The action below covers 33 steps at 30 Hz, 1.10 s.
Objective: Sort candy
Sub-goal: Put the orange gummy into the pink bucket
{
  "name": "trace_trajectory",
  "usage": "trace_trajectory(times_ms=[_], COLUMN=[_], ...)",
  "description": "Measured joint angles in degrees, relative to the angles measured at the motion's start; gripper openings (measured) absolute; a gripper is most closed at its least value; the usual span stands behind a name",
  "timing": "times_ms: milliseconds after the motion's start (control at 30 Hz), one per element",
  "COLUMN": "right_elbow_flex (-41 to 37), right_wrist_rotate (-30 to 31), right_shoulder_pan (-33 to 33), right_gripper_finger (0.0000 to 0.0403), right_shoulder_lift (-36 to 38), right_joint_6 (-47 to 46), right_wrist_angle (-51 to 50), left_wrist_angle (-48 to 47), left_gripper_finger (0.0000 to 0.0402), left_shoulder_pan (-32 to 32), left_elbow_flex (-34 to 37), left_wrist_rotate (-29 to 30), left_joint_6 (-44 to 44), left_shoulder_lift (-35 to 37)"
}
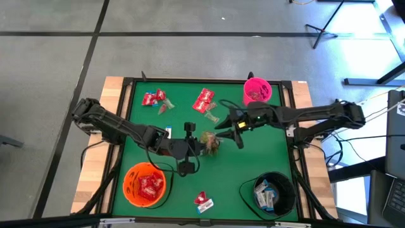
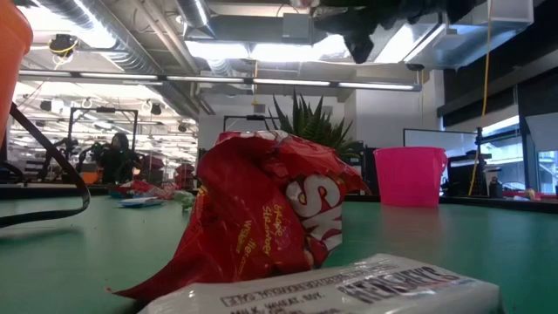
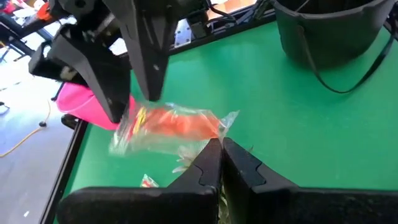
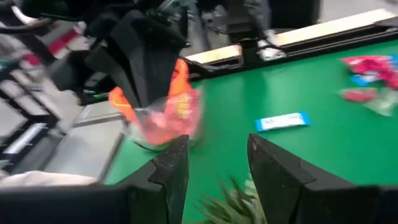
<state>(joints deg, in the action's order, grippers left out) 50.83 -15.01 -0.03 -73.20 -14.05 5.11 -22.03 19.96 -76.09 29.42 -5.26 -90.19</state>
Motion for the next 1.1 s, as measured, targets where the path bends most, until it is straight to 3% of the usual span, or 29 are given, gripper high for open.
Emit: trace_trajectory(times_ms=[233, 433, 567, 733, 967, 1100], right_elbow_flex=[-0.01, -0.01, -0.01, -0.01, -0.01, -0.01], right_wrist_rotate=[-6.89, -6.95, -7.09, -7.60, -7.01, -5.59], right_shoulder_pan=[0.02, 0.02, 0.02, 0.02, 0.02, 0.00], right_gripper_finger=[0.0159, 0.0155, 0.0115, 0.0015, 0.0004, 0.0002], right_shoulder_lift=[-3.42, -3.96, -3.96, -3.96, -3.96, -3.88], right_joint_6=[-3.61, -4.17, -4.17, -4.06, -3.60, -3.21], right_wrist_angle=[8.37, 8.41, 9.14, 9.64, 10.27, 10.06], left_wrist_angle=[0.00, 0.03, 0.03, 0.03, 0.03, -0.02], left_gripper_finger=[0.0000, 0.0000, 0.0000, 0.0000, 0.0002, 0.0029], left_shoulder_pan=[0.03, 0.03, 0.03, 0.03, 0.32, 0.48], left_elbow_flex=[0.00, 0.02, 0.02, 0.02, 0.02, 0.02], left_wrist_rotate=[-0.05, -0.05, -0.05, -0.05, 1.18, 1.44], left_joint_6=[-0.02, -0.44, -0.44, -0.42, -0.44, -0.42], left_shoulder_lift=[0.00, 0.00, 0.00, 0.00, 0.00, 0.00])
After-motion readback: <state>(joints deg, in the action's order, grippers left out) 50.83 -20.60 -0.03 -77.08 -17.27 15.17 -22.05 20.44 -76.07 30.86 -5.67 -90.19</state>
